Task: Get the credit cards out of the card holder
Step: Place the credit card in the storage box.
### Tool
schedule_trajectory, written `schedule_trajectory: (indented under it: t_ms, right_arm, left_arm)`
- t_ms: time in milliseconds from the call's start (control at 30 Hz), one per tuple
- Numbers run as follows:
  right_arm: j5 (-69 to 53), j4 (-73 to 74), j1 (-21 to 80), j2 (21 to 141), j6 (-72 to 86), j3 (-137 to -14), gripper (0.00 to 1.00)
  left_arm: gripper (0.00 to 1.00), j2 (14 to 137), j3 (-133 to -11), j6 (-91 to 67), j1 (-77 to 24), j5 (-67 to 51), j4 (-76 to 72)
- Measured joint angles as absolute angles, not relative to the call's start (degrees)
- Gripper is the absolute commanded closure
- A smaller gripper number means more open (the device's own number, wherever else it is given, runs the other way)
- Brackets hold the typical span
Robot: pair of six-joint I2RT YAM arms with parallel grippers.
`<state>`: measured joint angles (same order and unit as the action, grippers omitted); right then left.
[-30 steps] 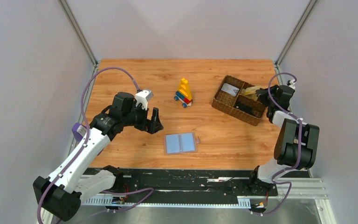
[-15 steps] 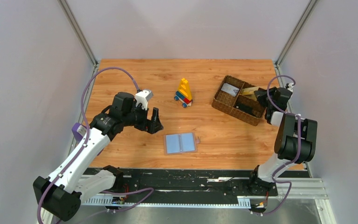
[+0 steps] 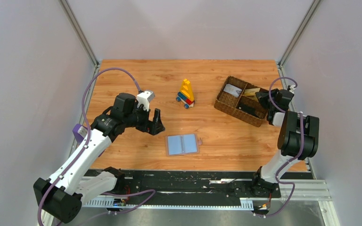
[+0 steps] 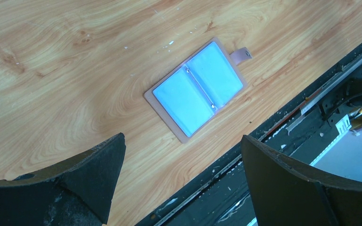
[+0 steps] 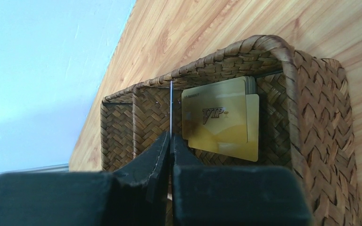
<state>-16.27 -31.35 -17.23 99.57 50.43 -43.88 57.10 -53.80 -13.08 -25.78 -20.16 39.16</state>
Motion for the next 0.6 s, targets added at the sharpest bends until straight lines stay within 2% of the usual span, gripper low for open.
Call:
schedule_trajectory:
  t_ms: [400,600]
  right_arm:
    - [-17.2,-31.9,-17.3,100.2,50.8,-44.7,0.82]
    - [-17.2,-26.9,-17.5,100.6,49.3,-47.9,0.72]
  left_arm:
    - [0.00,57.1,-53.8,-13.1,-25.8,-19.9,39.5]
    - [0.00,57.1,-53.8,-12.9,-25.8,-19.8,39.7]
